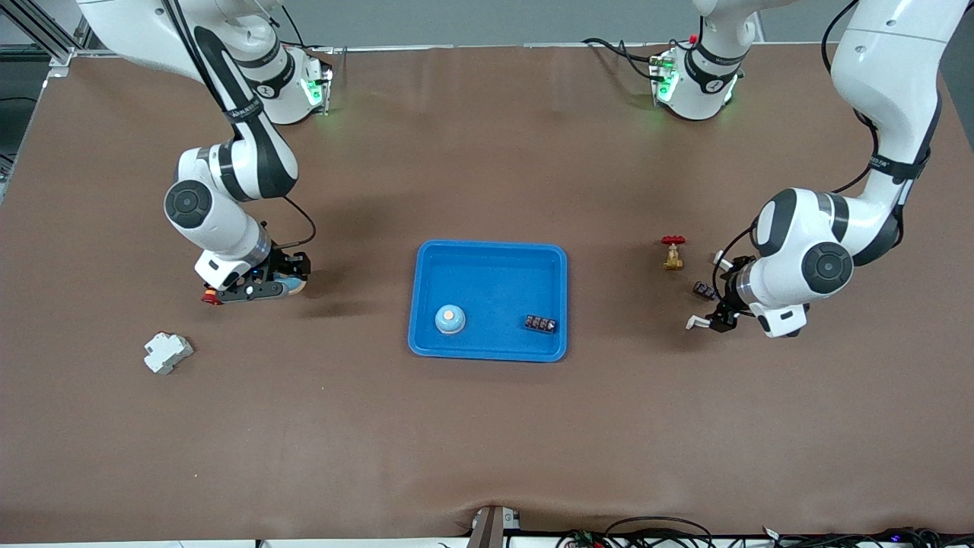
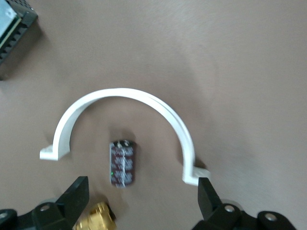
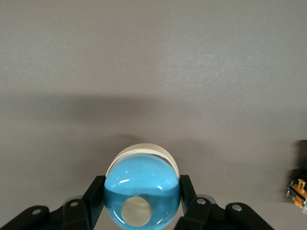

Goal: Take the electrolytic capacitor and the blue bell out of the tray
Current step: 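Place the bell near the red buttons while the left gripper places the capacitor, then return the left gripper to the tray while the right gripper releases the bell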

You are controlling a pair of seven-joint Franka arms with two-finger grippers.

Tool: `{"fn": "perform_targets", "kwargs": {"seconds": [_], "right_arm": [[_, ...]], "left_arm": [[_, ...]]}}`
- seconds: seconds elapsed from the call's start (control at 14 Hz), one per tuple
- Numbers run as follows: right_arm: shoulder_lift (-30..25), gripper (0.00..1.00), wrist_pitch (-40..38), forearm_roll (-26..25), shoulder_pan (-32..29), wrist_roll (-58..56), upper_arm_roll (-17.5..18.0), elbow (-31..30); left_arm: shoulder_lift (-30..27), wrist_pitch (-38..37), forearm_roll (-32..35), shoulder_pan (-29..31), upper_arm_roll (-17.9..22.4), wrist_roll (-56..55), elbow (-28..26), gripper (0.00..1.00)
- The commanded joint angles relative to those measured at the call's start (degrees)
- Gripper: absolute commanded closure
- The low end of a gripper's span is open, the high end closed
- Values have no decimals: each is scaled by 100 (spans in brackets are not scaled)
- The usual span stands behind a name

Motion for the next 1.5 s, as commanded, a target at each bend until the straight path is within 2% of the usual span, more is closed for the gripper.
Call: {"fn": "perform_targets", "kwargs": {"seconds": [0.0, 0.29, 0.72, 0.93, 1.0, 1.07, 1.36, 1.43], "right_arm": [[-7, 100, 202, 19, -231, -146, 109, -191], [239, 100, 360, 46, -319, -146, 127, -191], [521, 100, 624, 72, -494, -313, 144, -191], [591, 100, 651, 265, -486, -331, 179, -182], [609, 100, 677, 300, -495, -331, 214, -173], [627, 100, 790, 344, -486, -348, 232, -182], [706, 100, 871, 371, -495, -357, 276, -182], [706, 91, 871, 371, -495, -357, 276, -173]], "left_arm": [[-43, -470, 15, -79, -272, -635, 488, 0], [176, -479, 15, -236, -651, -1611, 910, 0], [510, -471, 32, -1000, -651, -2509, 1516, 0], [1045, -471, 111, -1422, -643, -3255, 2088, 0], [1134, -453, 103, -1589, -608, -3379, 2176, 1], [1195, -418, 102, -1712, -555, -3519, 2203, 8], [1354, -76, 102, -2038, -458, -4012, 2212, 22], [1389, 21, 102, -2100, -458, -4109, 2212, 24]]}}
